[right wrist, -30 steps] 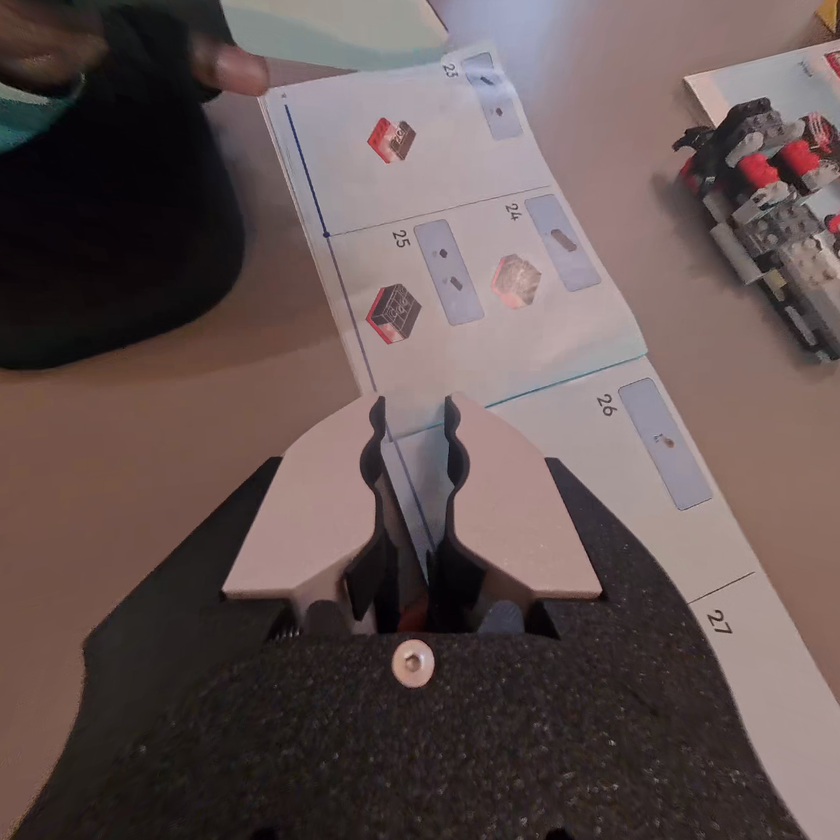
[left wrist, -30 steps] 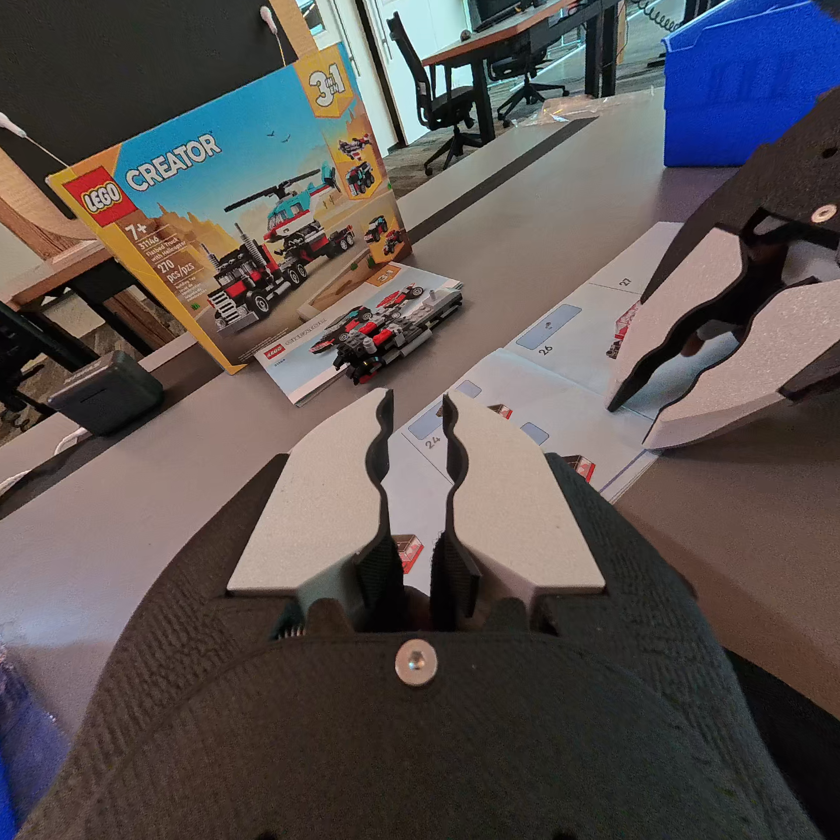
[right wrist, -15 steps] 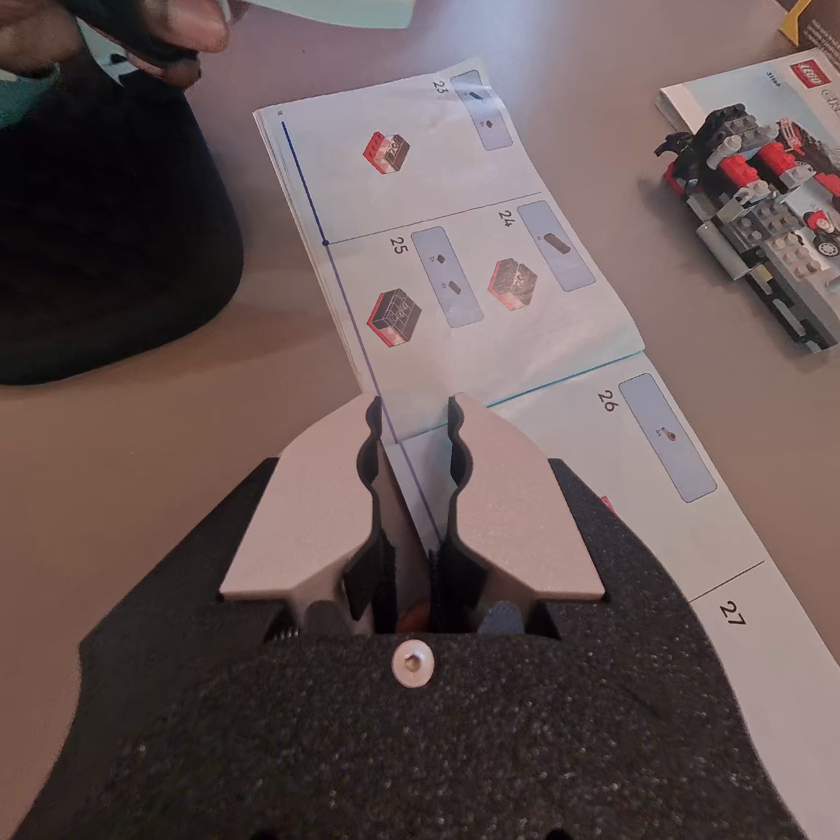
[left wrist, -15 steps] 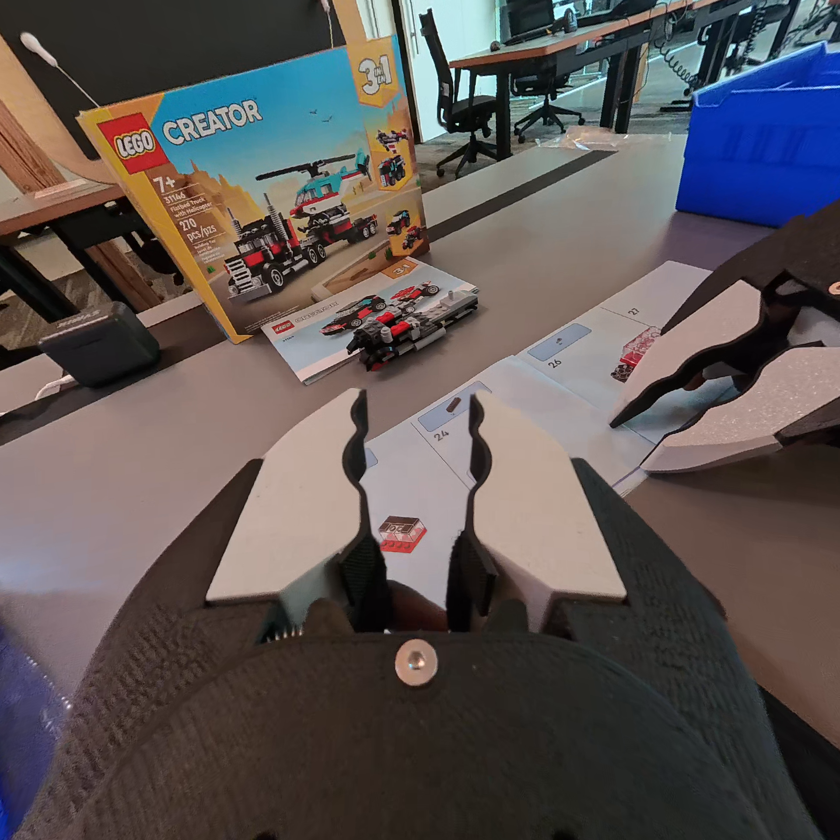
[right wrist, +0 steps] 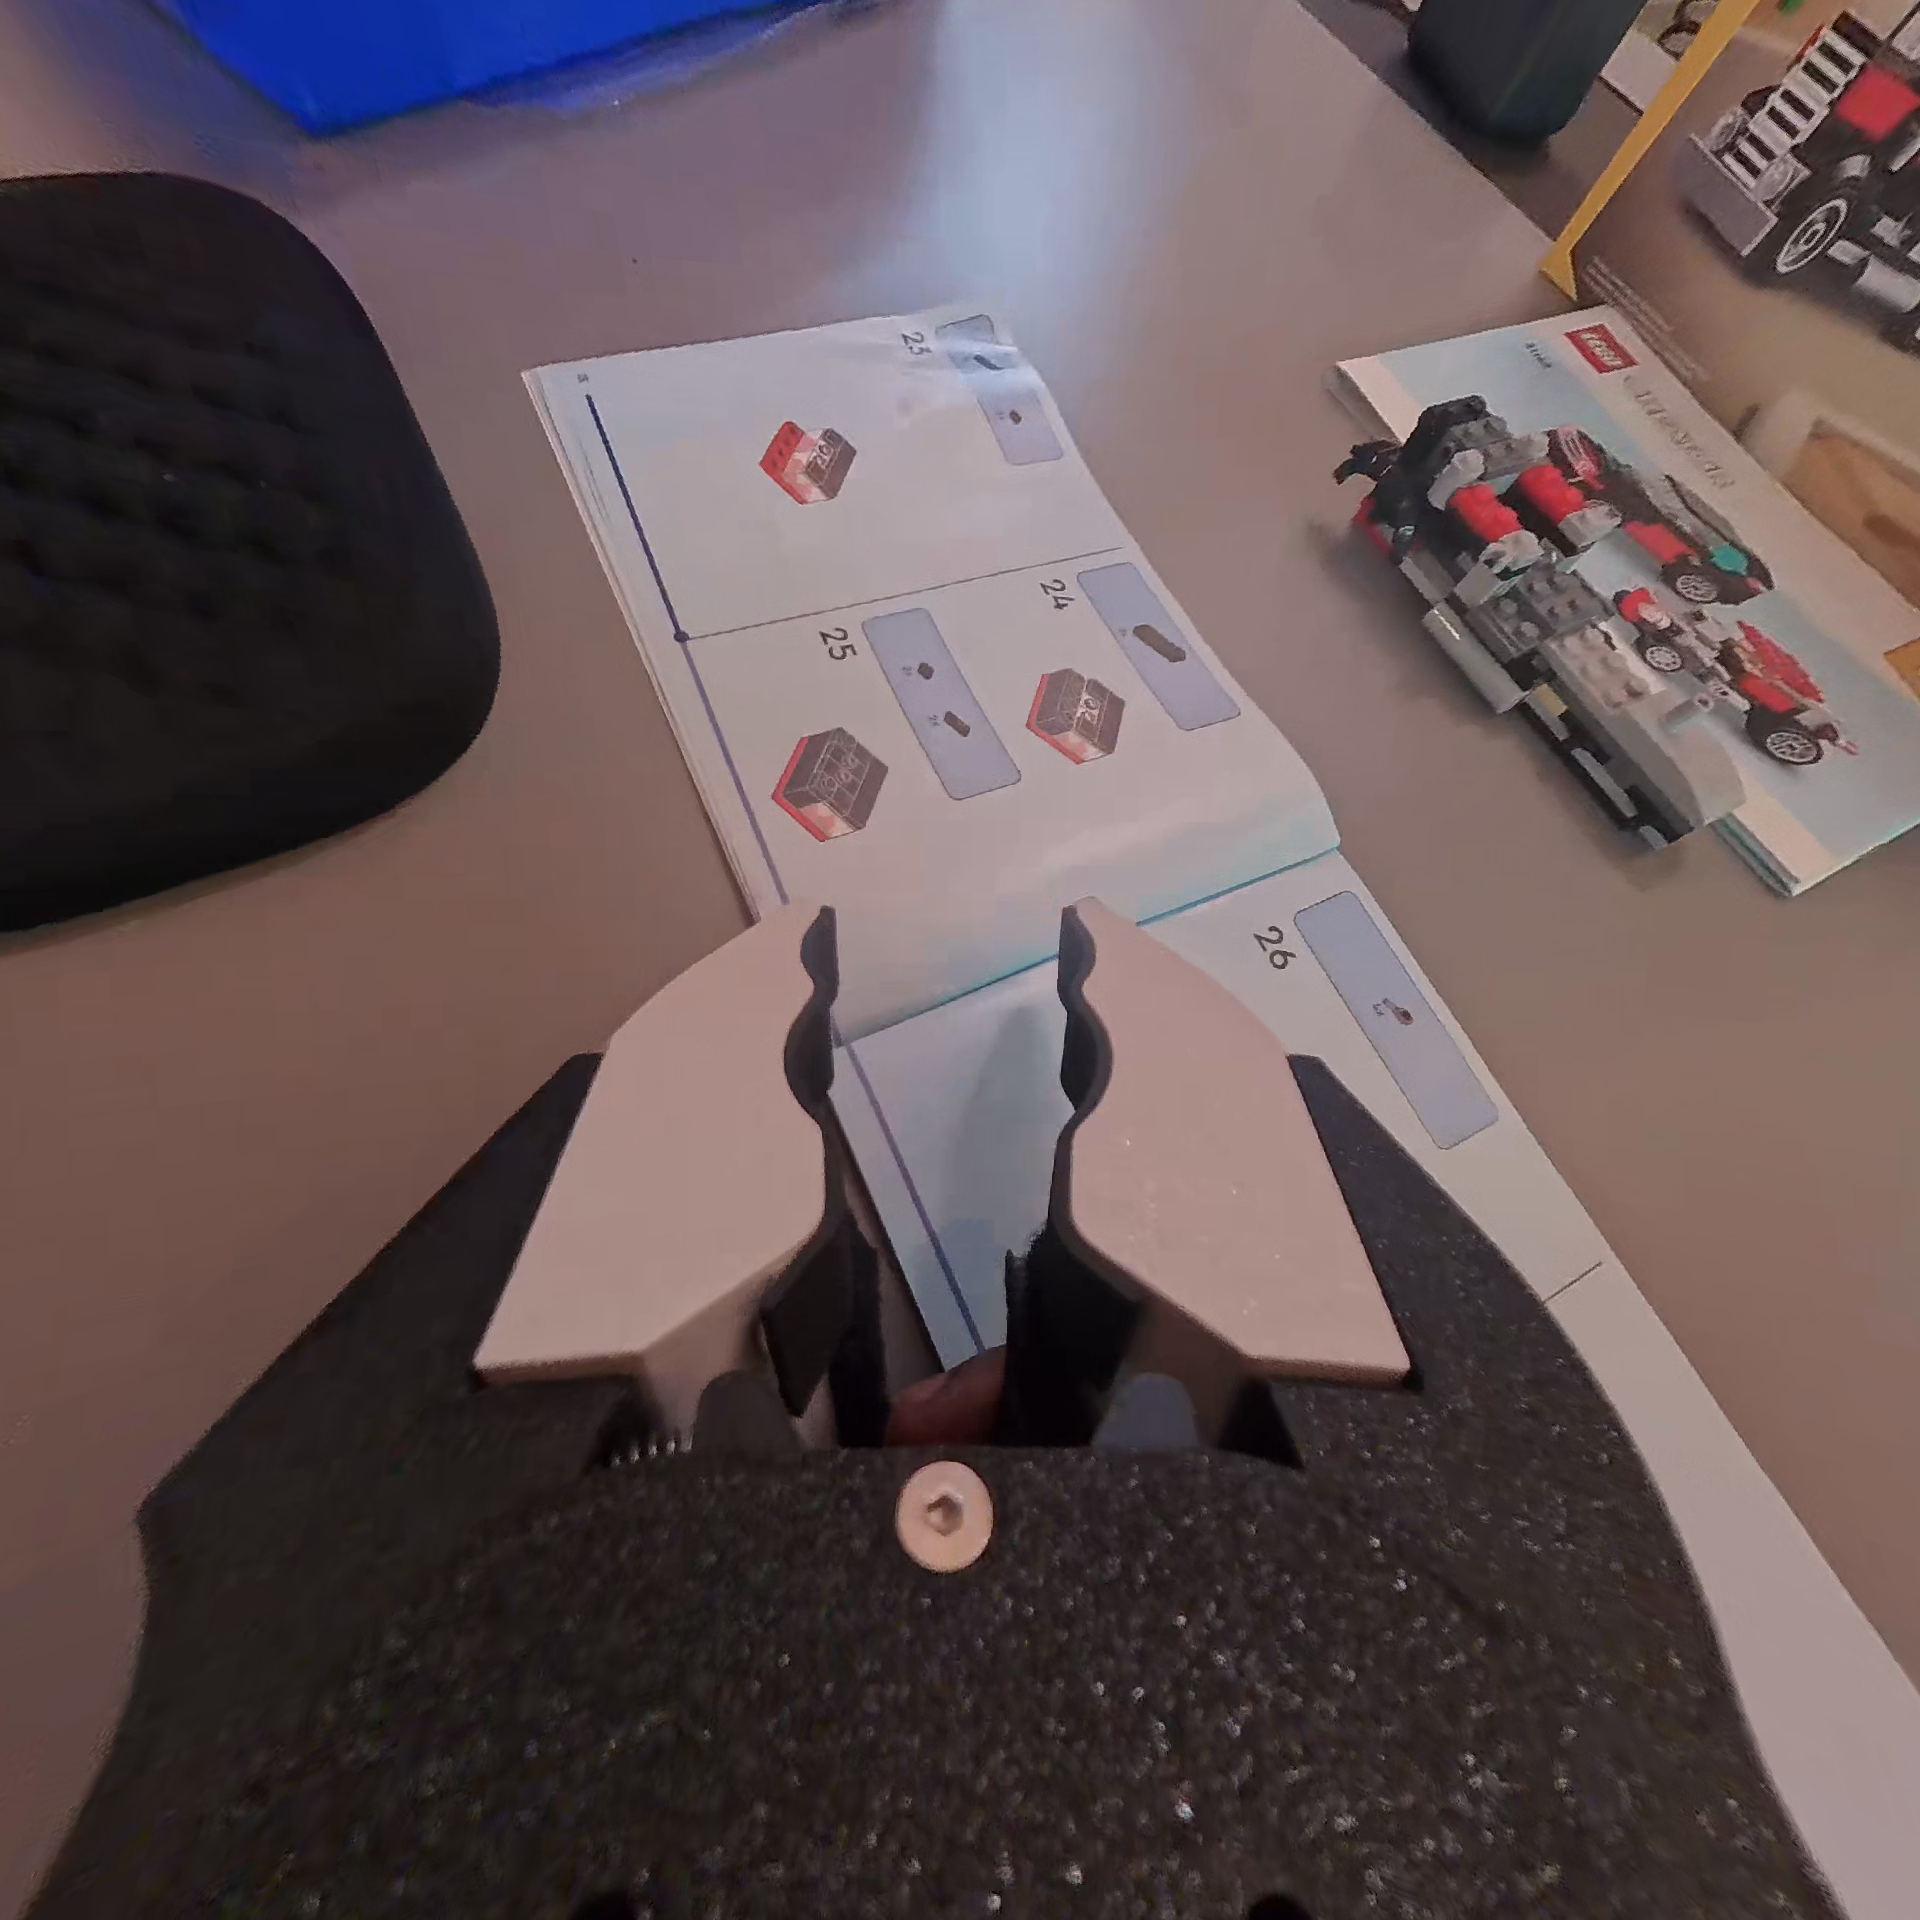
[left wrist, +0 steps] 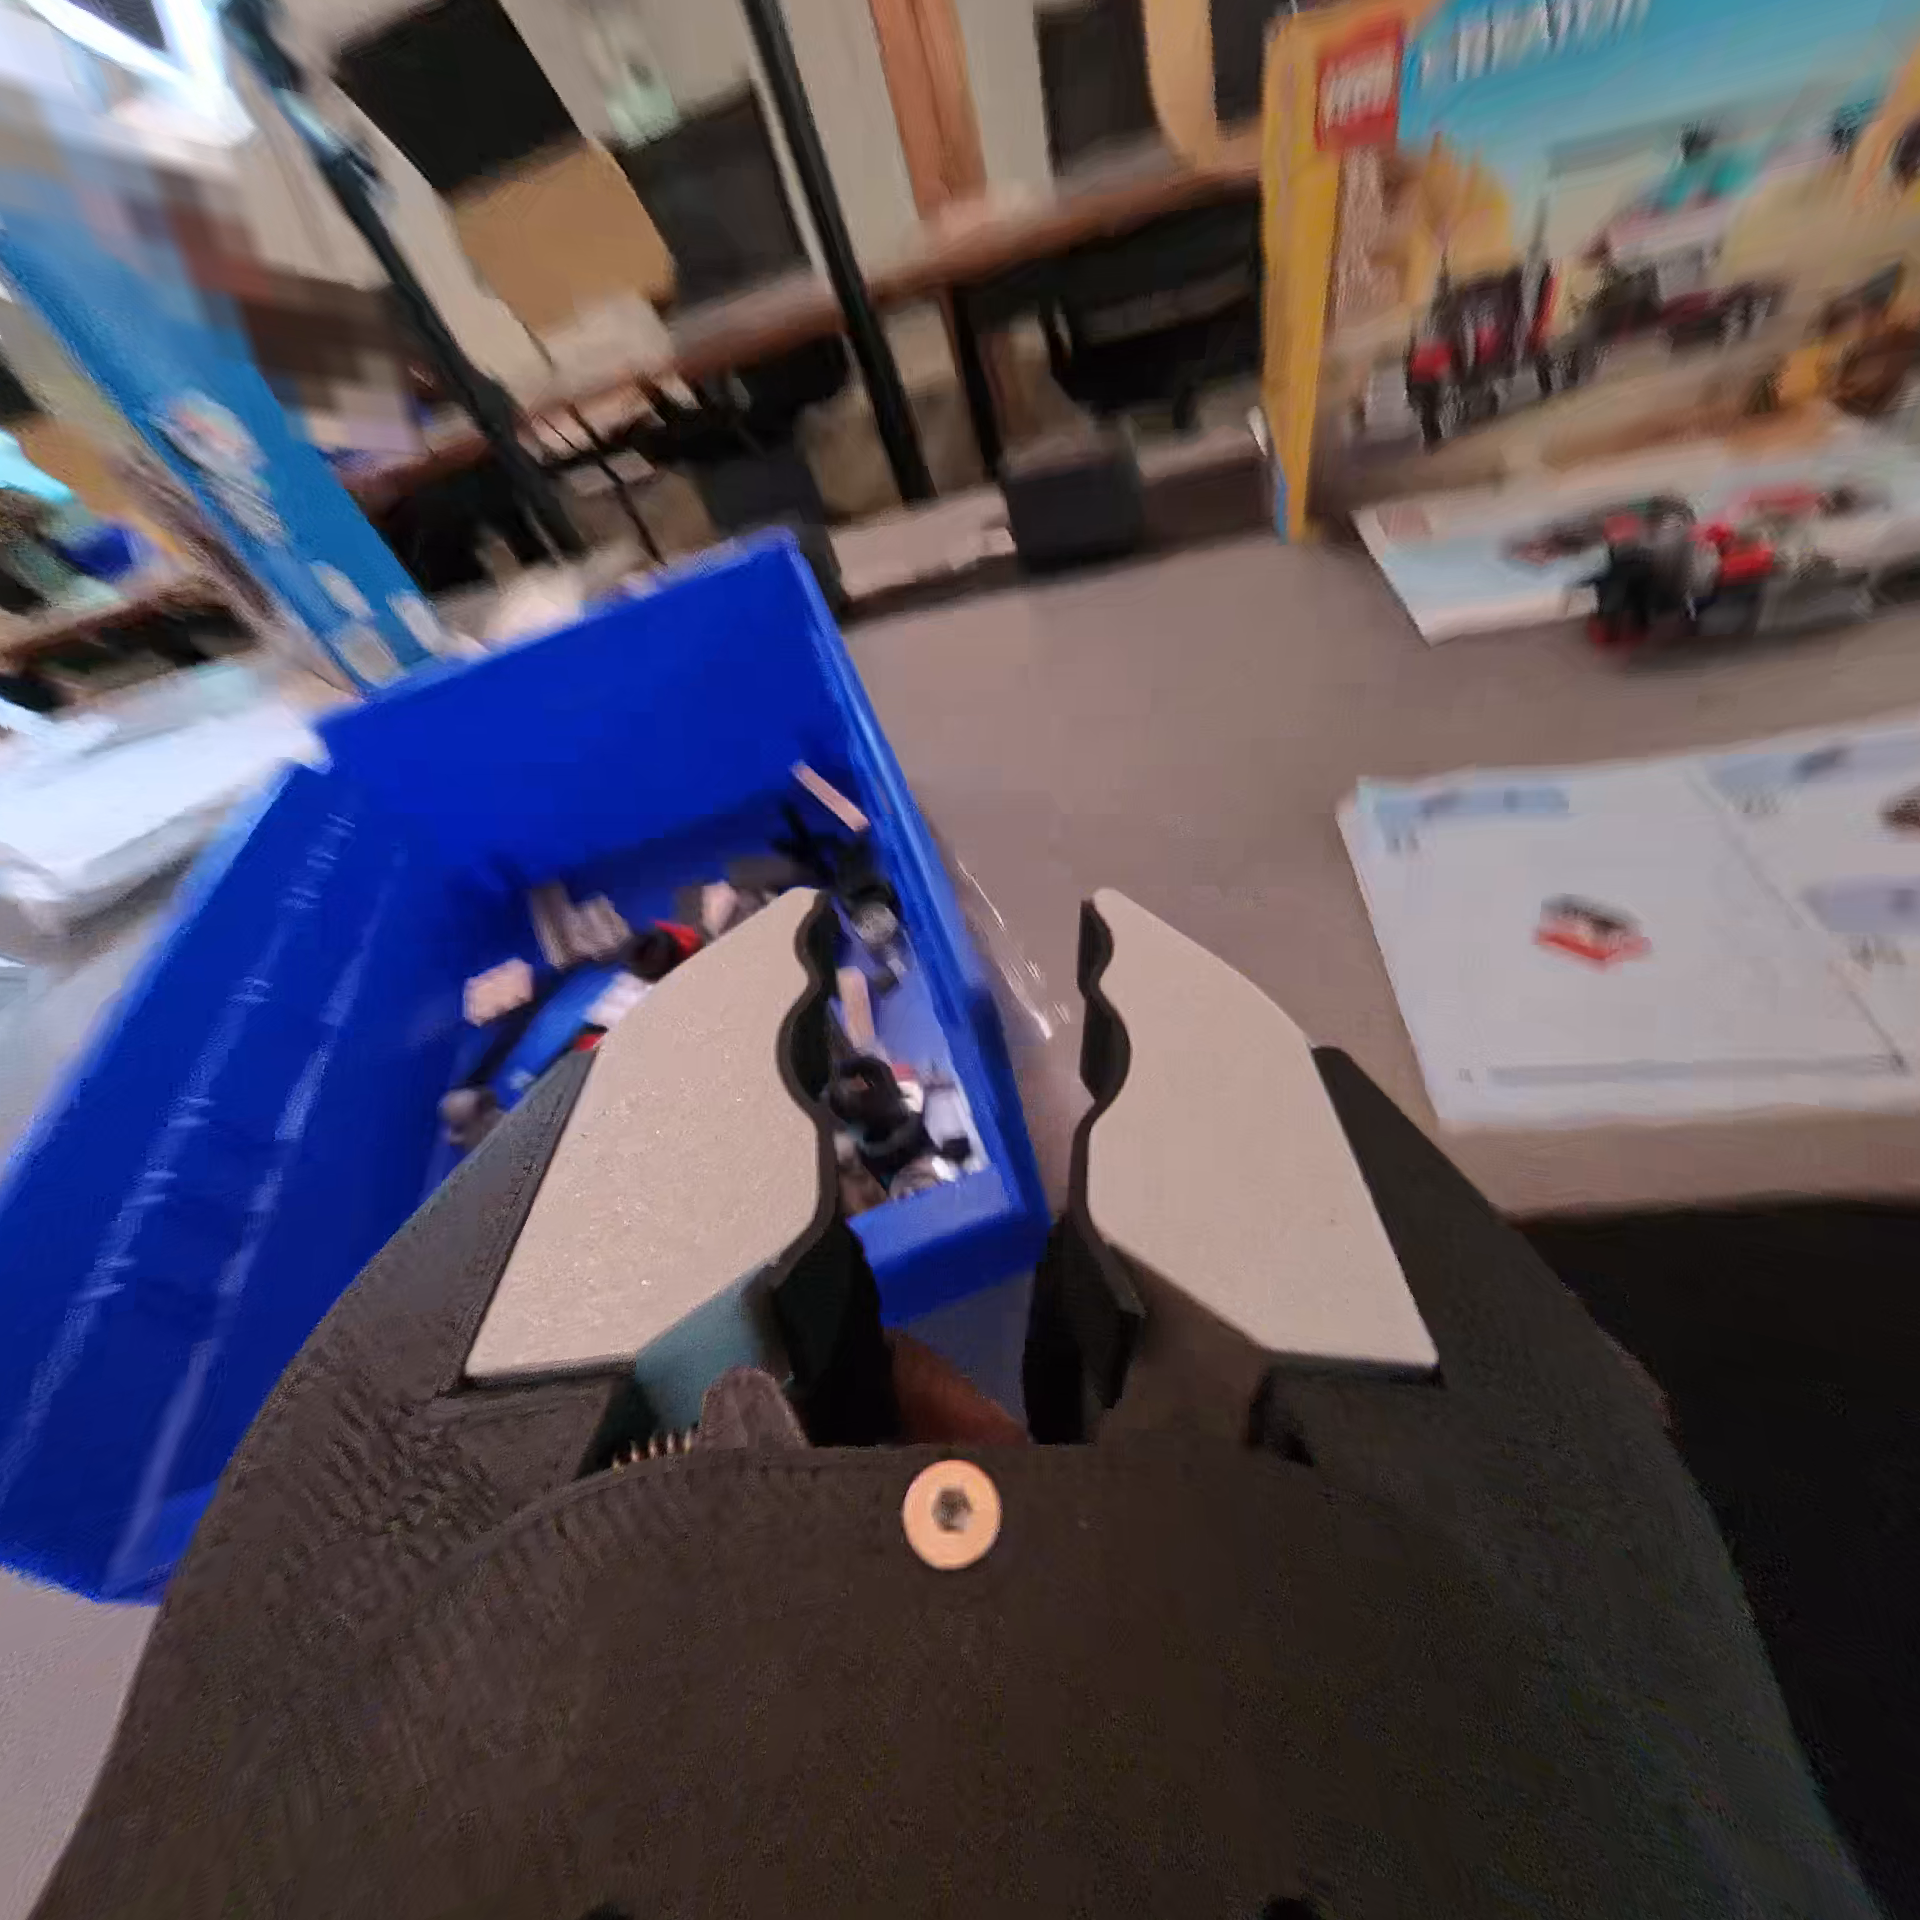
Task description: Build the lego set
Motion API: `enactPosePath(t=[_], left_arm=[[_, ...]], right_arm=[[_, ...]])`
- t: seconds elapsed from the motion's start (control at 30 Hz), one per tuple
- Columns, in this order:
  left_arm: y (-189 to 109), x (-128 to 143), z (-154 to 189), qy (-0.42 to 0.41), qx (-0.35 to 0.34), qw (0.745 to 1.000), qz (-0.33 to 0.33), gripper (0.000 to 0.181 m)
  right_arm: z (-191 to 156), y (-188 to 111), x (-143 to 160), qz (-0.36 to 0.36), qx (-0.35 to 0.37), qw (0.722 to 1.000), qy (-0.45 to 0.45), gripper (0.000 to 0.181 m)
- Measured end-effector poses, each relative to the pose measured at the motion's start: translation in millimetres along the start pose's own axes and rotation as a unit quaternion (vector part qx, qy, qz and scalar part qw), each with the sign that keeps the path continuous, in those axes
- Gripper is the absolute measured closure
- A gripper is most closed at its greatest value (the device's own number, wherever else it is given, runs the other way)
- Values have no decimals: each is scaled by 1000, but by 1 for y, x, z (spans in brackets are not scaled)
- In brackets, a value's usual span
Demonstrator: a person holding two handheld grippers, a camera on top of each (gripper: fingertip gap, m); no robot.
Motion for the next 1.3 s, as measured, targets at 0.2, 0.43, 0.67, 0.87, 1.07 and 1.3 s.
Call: enactPosePath(t=[0.2,0.43,0.67,0.87,1.07,1.3], left_arm=[[22,32,47,-21,139,986,-84,135],[14,19,71,26,209,974,-86,138],[-9,22,-12,107,186,951,-223,141],[-5,33,-12,168,213,920,-282,142],[10,39,-2,170,222,915,-291,145],[22,44,-3,214,233,895,-313,160]], right_arm=[[7,-1,4,-10,19,1000,-8,145],[9,-4,-5,22,27,999,-15,149],[5,-4,-18,62,1,998,0,150],[21,-21,-26,97,54,994,5,153],[31,-27,-14,64,81,995,17,160],[-2,-9,-11,42,-26,999,-5,177]])
Point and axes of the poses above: each gripper's, where its closed fingertips meet, y out along the fingers, x out of its underside, z = x × y across the jaws, the point moved 1 cm from there along -y, back along the fingers, and after that the axes turned 7 degrees about -x, right-handed, at the moved point
